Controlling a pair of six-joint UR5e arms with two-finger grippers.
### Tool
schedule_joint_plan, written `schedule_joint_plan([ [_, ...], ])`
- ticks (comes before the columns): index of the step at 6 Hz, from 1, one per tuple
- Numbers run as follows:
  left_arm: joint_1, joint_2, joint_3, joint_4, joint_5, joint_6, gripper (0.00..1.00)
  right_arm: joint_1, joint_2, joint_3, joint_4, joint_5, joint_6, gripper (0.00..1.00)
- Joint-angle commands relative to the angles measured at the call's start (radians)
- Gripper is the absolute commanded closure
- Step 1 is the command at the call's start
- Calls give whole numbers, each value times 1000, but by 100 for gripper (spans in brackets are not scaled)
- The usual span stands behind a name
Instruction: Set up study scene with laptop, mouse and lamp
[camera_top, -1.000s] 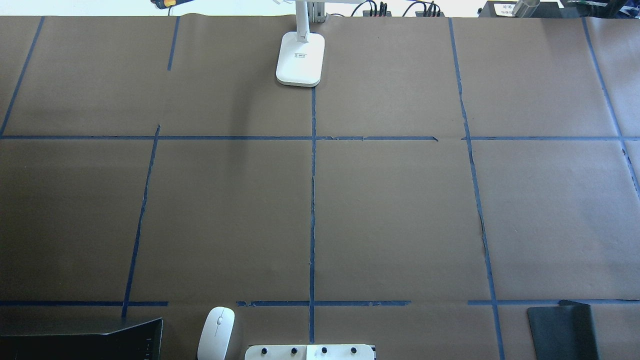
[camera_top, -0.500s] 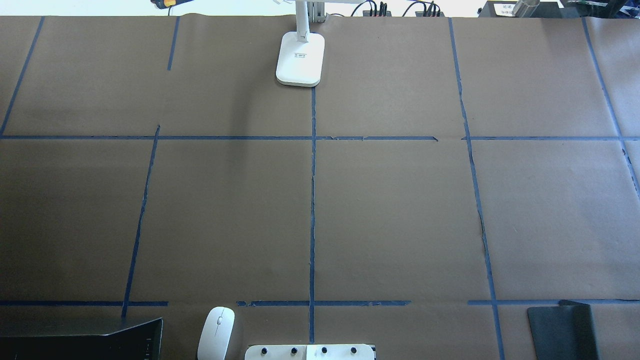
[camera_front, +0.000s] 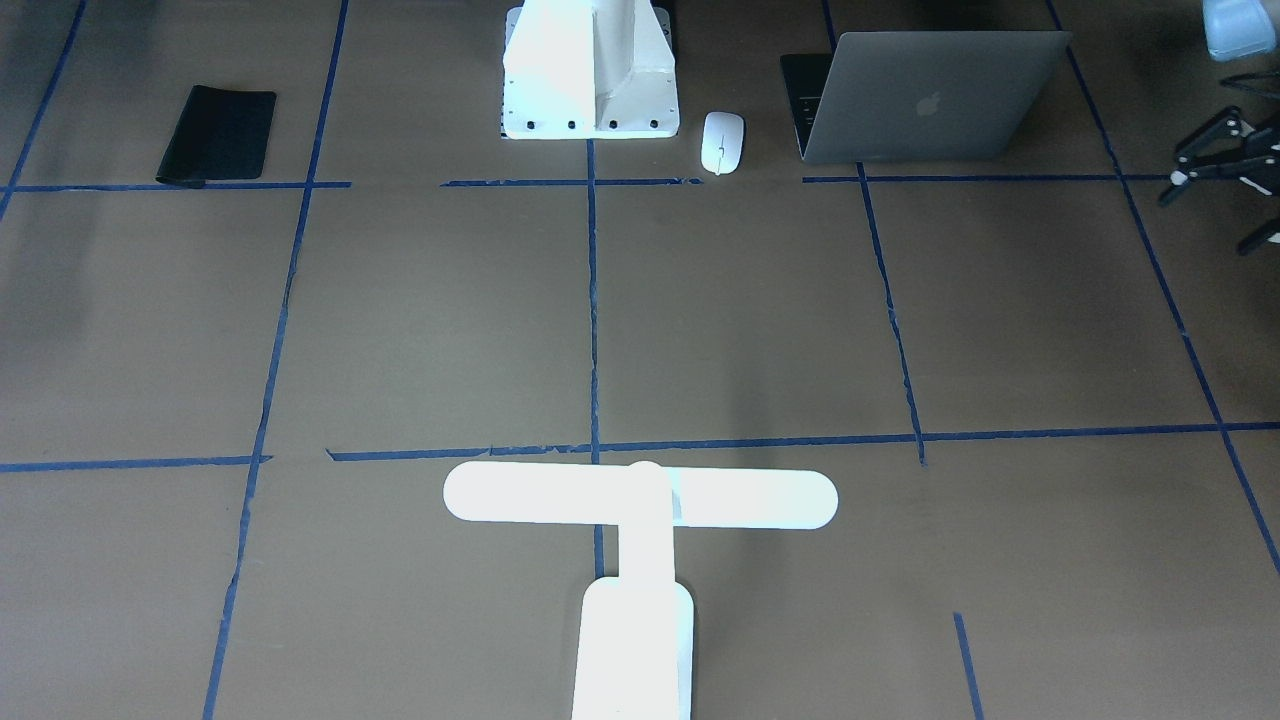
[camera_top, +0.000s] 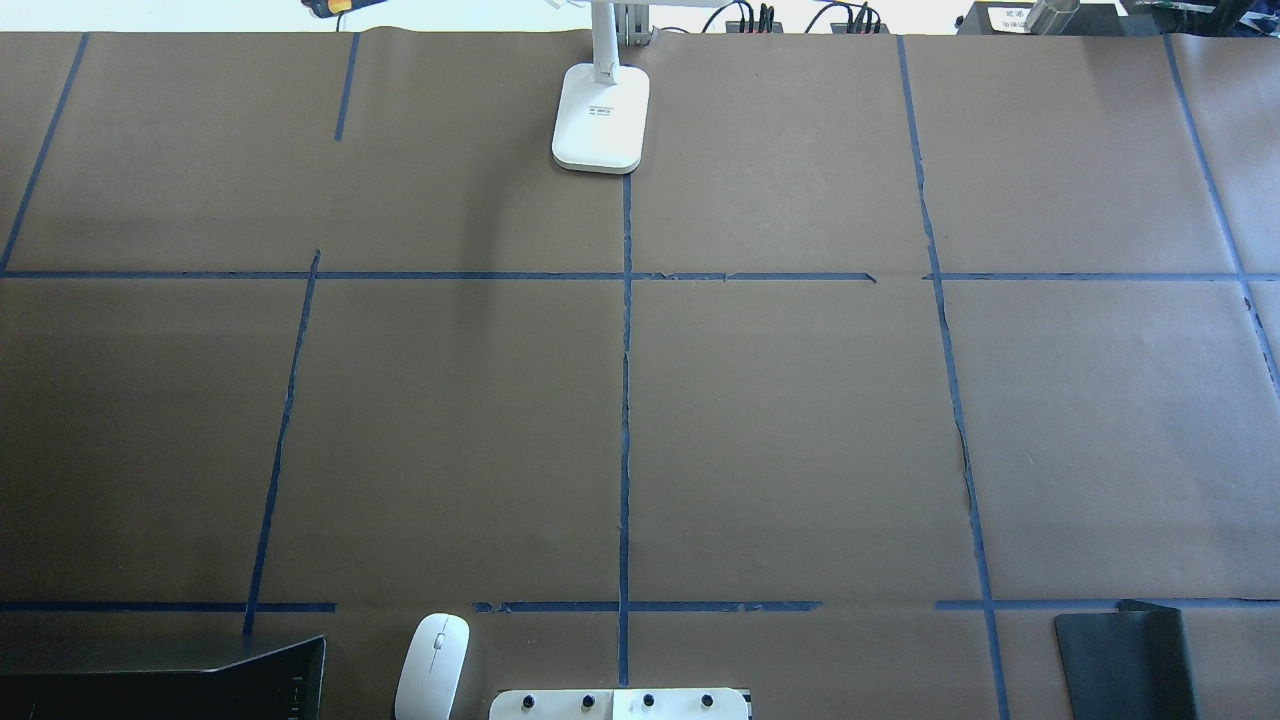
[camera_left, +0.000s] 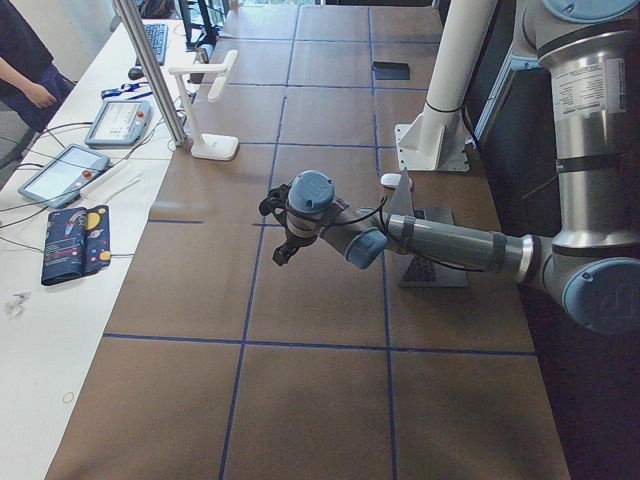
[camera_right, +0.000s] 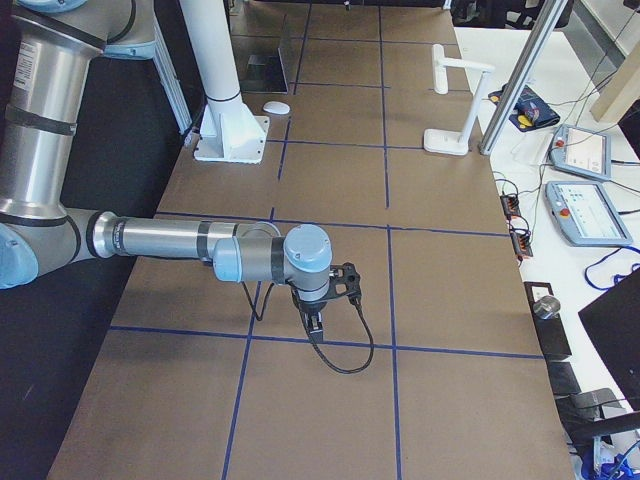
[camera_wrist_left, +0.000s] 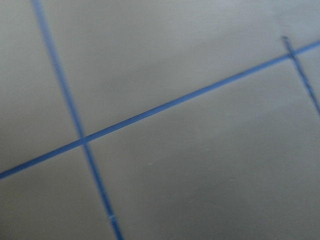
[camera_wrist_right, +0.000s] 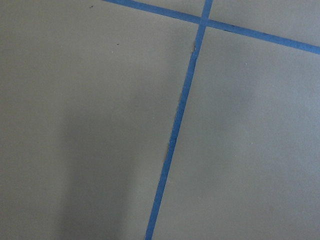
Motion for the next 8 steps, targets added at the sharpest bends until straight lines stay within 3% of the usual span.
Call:
schedule_joint_plan([
  [1,95,79,-11,-279,-97,-77,0,0,0,-1,-1,1,0,0],
  [4,333,177,-252,-330,-88,-101,0,0,0,-3,-3,4,0,0],
  [6,498,184,-281,-333,-79,-96,1,0,0,-4,-3,4,0,0],
  [7,593,200,-287,-336,14,-79,1,0,0,-6,-3,3,0,0],
  [8,710,239,-288,-335,165,-38,0,0,0,-7,-4,0,0,0],
])
